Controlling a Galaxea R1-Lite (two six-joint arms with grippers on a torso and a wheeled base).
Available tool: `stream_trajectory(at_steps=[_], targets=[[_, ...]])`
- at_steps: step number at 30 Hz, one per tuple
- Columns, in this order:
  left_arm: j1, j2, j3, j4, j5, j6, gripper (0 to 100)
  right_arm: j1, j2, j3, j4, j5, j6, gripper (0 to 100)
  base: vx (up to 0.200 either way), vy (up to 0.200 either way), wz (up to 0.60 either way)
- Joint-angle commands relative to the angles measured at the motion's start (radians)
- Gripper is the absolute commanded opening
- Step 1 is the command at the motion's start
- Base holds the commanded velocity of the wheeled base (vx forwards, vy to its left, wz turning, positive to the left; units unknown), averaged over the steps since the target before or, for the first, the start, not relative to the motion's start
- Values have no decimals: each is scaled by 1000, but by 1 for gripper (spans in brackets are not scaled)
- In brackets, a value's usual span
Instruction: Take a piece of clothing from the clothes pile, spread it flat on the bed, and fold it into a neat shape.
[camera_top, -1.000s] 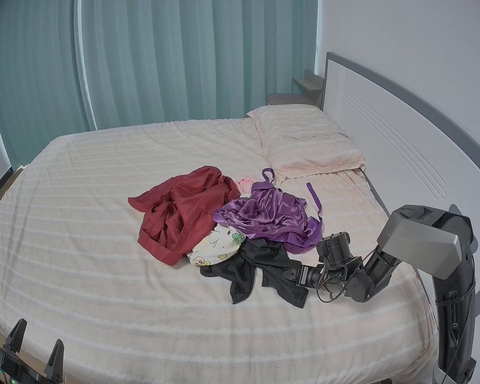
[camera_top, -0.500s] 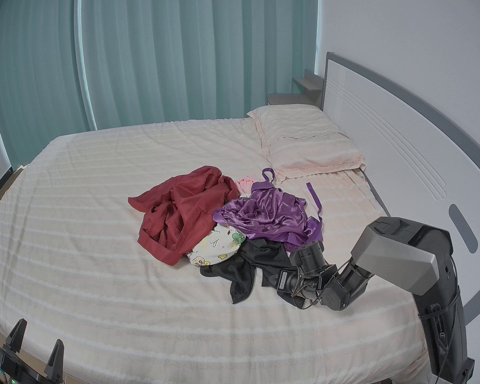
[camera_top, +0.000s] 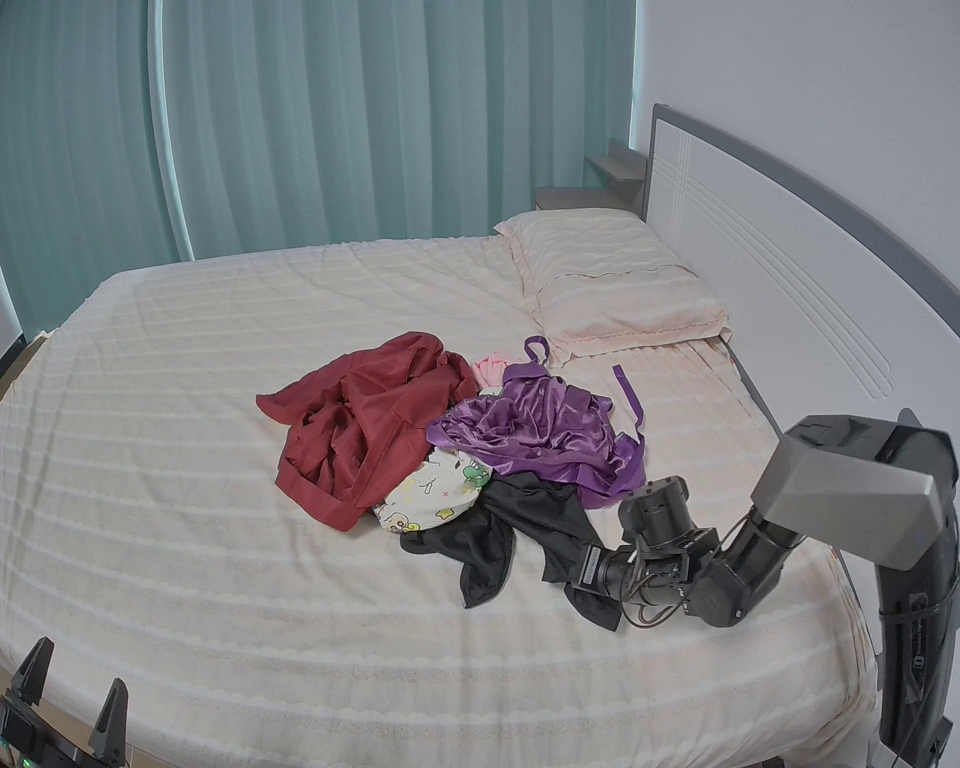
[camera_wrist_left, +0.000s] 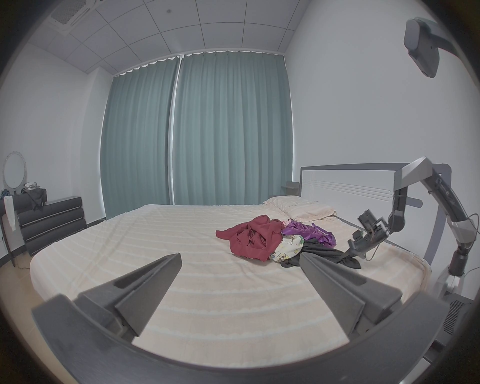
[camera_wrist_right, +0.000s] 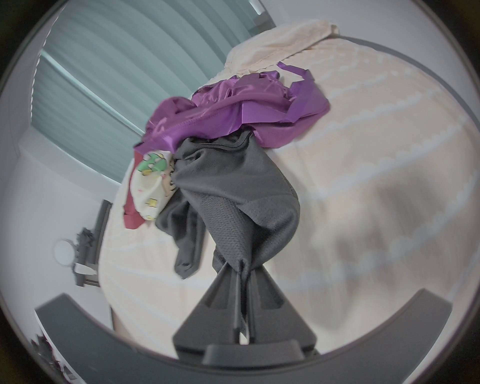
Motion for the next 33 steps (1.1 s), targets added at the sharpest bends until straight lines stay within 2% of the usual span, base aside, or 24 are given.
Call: stream_trajectory(at_steps=[1,3,6,7,8,10,15,20,21,23,26,27,28,30,32,33], targets=[[0,-18,16,0,0,0,100,-25,-221,215,-120,100,94,0,0,0,0],[0,-18,16,0,0,0,100,-25,-258,342,-237,105,103,0,0,0,0],[0,-18,16,0,0,4,100,-25,-262,454,-375,109,103,0,0,0,0],[0,-18,16,0,0,4,100,-25,-262,454,-375,109,103,0,0,0,0],[0,-18,16,0,0,3,100,-25,-258,514,-456,109,103,0,0,0,0],[0,-18,16,-3,0,3,100,-25,-253,563,-531,109,103,0,0,0,0],[0,-18,16,-6,-4,57,100,-25,-254,661,-666,111,103,0,0,0,0],[-1,-18,-31,-32,-41,38,100,-22,-251,733,-775,115,103,0,0,0,0],[-8,56,-171,-60,-73,-45,100,-22,-251,753,-801,121,103,0,0,0,0],[-3,157,-211,-51,-115,-86,100,-22,-251,758,-816,135,104,0,0,0,0],[-12,341,-197,-38,-256,-35,100,-22,-253,758,-824,143,129,0,0,0,0],[-12,367,-194,-38,-281,-32,100,-20,-253,758,-824,143,135,0,0,0,0],[-14,456,-199,-54,-343,-26,100,-20,-256,759,-824,143,144,0,0,0,0],[-17,561,-206,-69,-380,-12,100,-25,-259,761,-824,143,147,0,0,0,0],[-69,671,-206,-71,-400,20,100,-29,-258,763,-824,141,147,0,0,0,0],[-121,748,-206,-75,-403,20,100,-32,-258,763,-826,138,147,0,0,0,0]])
